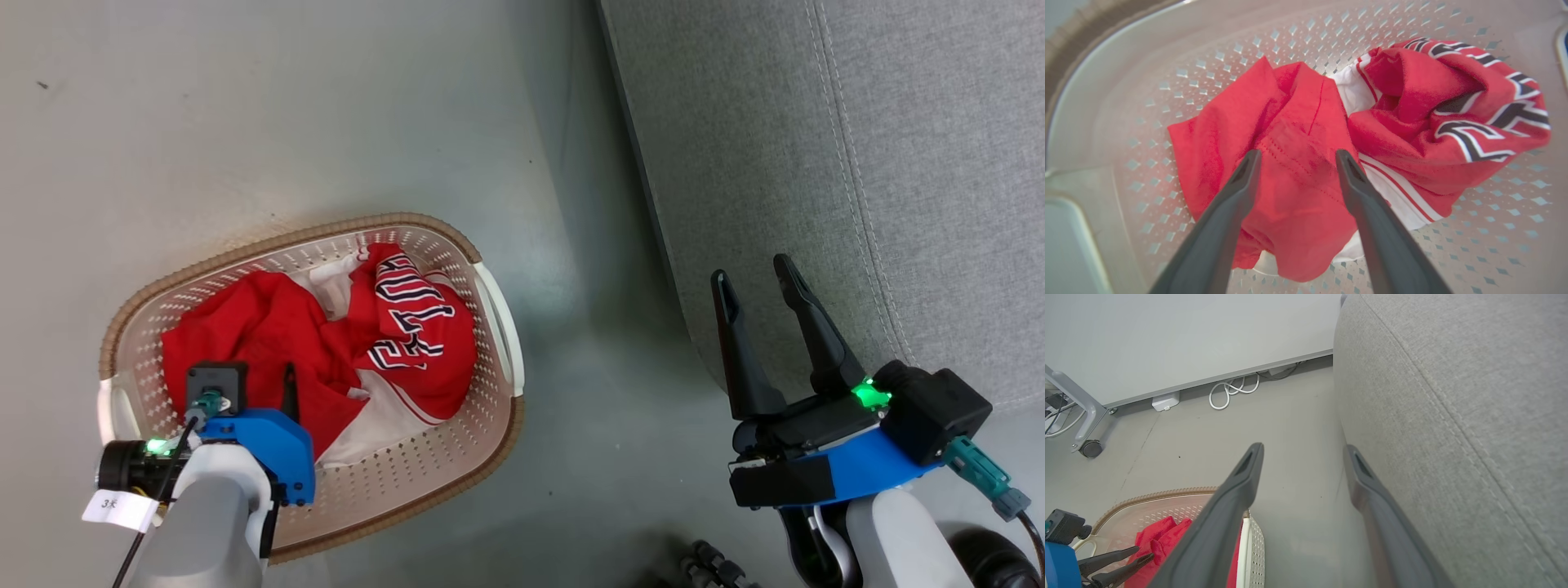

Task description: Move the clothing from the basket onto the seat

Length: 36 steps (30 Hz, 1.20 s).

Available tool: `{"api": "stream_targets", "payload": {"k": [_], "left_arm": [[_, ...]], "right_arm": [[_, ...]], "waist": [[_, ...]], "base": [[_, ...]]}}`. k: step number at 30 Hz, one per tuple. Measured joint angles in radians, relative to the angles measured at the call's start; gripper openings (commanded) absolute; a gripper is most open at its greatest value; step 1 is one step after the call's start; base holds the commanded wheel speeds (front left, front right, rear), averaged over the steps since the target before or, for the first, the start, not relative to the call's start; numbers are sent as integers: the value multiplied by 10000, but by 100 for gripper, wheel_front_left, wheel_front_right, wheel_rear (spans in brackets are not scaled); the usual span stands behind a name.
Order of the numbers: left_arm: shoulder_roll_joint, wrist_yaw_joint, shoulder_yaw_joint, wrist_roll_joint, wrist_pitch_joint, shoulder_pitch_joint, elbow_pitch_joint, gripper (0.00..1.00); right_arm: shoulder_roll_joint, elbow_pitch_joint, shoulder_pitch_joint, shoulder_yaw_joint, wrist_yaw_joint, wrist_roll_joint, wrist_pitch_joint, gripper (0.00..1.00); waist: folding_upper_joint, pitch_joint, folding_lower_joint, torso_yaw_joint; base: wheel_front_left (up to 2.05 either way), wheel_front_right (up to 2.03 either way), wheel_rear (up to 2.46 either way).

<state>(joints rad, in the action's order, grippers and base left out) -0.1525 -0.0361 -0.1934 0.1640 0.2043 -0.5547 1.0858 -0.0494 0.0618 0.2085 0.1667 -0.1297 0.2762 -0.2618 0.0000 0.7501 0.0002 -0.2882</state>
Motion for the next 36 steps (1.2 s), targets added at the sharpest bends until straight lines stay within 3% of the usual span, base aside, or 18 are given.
{"api": "stream_targets", "payload": {"k": [6,20,28,36], "left_arm": [[-88,372,119,84,-98,-352,499,100],[-56,372,201,487,-372,-872,1287,100],[-242,796,25,382,52,-1314,1277,100],[-389,706,-58,464,-54,-1602,1453,100]], "right_arm": [[0,-73,72,165,0,174,-4,100],[0,-138,228,295,-2,435,-4,100],[-2,-161,321,322,-2,522,-4,100],[0,-151,349,529,-2,614,-4,100]], "waist": [[0,335,0,-201],[0,686,-1,-290],[0,836,-1,-279],[0,910,-1,-333]], "base": [[0,0,0],[0,0,0],[0,0,0],[0,0,0]]}}
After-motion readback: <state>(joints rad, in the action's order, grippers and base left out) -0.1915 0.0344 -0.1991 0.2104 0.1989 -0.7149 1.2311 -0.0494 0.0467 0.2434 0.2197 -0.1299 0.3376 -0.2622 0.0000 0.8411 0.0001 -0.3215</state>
